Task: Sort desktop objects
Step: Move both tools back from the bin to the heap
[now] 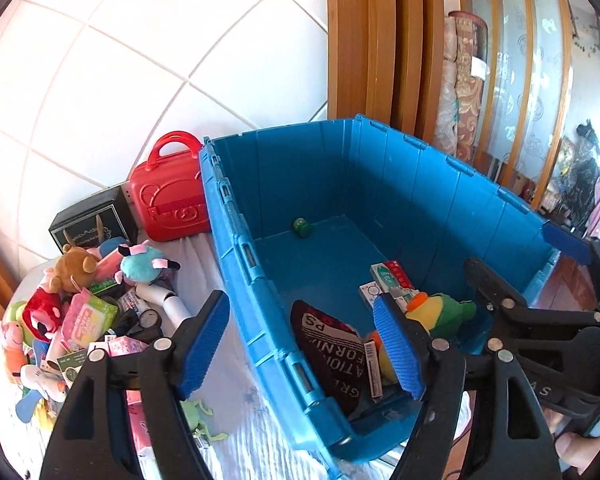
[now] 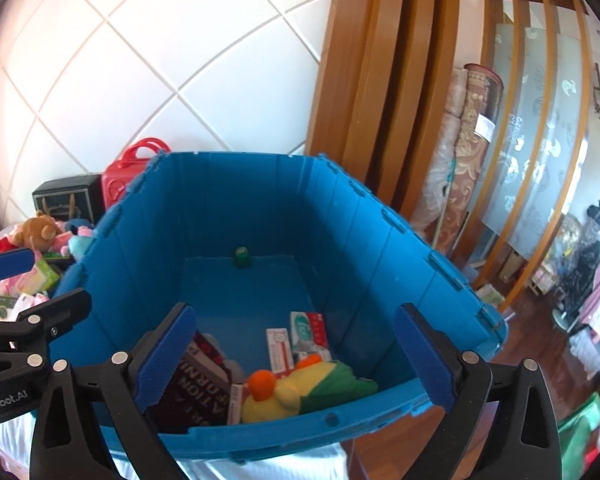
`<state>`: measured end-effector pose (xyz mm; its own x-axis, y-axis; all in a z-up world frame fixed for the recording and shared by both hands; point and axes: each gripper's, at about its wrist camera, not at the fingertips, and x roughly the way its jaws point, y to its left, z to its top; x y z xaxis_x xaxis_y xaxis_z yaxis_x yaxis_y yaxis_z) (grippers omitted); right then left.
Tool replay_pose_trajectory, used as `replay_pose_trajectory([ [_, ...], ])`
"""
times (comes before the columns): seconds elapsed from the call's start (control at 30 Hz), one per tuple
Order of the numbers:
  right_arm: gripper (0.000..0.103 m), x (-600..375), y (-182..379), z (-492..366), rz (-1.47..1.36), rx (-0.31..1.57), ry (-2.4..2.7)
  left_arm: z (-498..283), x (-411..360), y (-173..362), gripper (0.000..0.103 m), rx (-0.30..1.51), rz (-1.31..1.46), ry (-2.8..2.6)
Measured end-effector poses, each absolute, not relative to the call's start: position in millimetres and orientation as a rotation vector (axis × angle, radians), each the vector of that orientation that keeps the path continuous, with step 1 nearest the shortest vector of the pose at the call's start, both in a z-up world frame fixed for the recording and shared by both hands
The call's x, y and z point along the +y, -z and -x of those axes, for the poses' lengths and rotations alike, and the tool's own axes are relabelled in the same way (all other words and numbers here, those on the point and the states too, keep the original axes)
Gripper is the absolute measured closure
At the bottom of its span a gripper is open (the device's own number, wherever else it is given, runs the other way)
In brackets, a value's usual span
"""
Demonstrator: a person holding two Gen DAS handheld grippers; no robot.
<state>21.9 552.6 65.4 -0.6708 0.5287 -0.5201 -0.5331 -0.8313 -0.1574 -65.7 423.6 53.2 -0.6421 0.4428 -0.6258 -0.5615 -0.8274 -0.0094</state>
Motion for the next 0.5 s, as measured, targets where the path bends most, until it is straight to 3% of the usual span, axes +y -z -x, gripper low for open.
replay_pose_trajectory([
  [0.5, 0.0, 448, -74, 11, 0.729, -0.037, -2.592, 90, 298, -32, 0.029, 0.119, 0.906, -2.503],
])
